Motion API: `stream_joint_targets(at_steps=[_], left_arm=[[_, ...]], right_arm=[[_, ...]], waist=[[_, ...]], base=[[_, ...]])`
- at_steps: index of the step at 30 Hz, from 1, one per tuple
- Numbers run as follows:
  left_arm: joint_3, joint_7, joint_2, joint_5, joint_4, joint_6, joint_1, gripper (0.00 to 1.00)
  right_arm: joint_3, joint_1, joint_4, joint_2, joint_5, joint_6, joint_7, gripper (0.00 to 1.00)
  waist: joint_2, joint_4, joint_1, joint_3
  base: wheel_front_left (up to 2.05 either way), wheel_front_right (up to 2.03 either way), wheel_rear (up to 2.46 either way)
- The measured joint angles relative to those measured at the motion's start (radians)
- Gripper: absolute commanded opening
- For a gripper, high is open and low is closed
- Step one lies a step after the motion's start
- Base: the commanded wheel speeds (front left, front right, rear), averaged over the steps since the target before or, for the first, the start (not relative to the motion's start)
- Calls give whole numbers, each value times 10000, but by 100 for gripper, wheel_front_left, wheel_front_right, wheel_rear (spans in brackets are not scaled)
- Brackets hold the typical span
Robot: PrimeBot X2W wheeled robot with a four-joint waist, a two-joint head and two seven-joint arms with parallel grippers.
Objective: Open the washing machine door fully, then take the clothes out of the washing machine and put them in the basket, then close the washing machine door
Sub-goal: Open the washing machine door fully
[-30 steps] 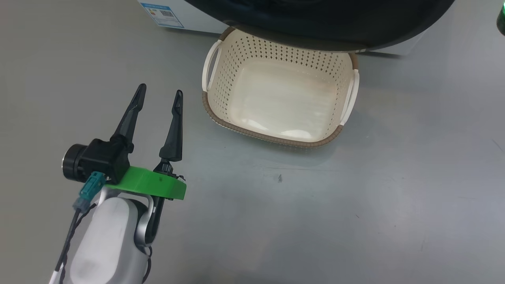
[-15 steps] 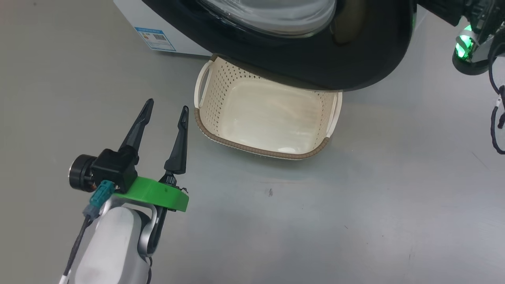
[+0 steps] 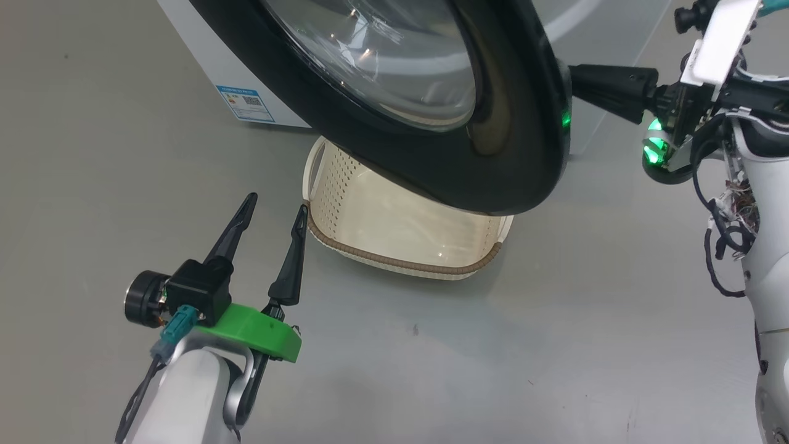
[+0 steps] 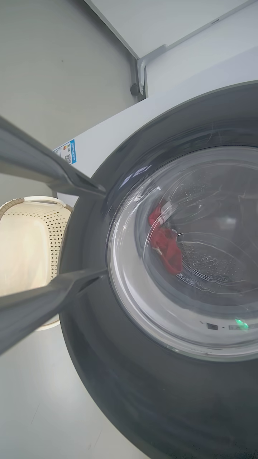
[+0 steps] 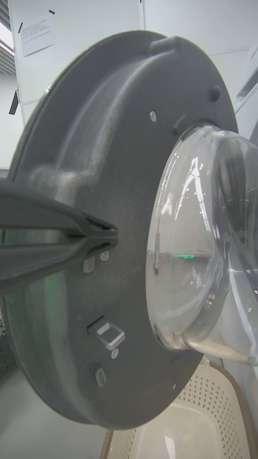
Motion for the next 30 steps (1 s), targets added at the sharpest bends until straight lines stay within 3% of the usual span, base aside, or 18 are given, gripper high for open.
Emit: stream_joint_targets(at_steps=[14,30], left_arm=[[27,0,13,0,192,-79,534,100],[-4,0,31,0,343,-121,969,100]], right_arm=[[616,1075,-456,719,213,245,504,0],[1124,2243,-974,1233,376,332,675,0]], waist=[[0,209,0,-876],[0,987,0,-1557]], base=[[0,0,0],[0,0,0]])
